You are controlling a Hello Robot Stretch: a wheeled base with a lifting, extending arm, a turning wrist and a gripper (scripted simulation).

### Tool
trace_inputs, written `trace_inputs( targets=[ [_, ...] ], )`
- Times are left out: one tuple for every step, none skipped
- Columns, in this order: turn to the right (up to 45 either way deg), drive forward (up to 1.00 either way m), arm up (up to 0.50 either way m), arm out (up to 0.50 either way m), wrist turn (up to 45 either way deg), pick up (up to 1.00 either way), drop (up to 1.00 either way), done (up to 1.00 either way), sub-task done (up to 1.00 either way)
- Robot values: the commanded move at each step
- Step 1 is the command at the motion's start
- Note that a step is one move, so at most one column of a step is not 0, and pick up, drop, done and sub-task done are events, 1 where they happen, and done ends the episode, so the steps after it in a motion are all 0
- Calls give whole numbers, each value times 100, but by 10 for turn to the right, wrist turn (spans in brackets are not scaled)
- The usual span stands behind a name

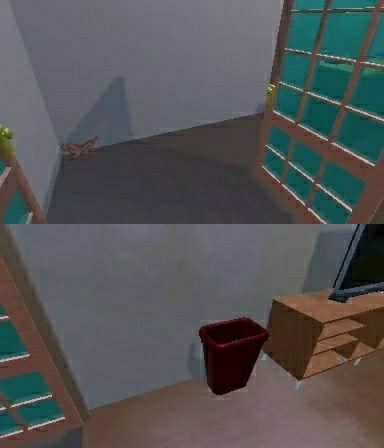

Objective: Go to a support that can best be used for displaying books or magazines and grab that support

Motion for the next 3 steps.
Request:
trace_inputs(
  targets=[
    [-60, 0, 0, 0, 0, 0, 0, 0, 0],
    [0, 5, 0, 0, 0, 0, 0, 0, 0],
    [-150, 0, 0, 0, 0, 0, 0, 0, 0]
  ],
)
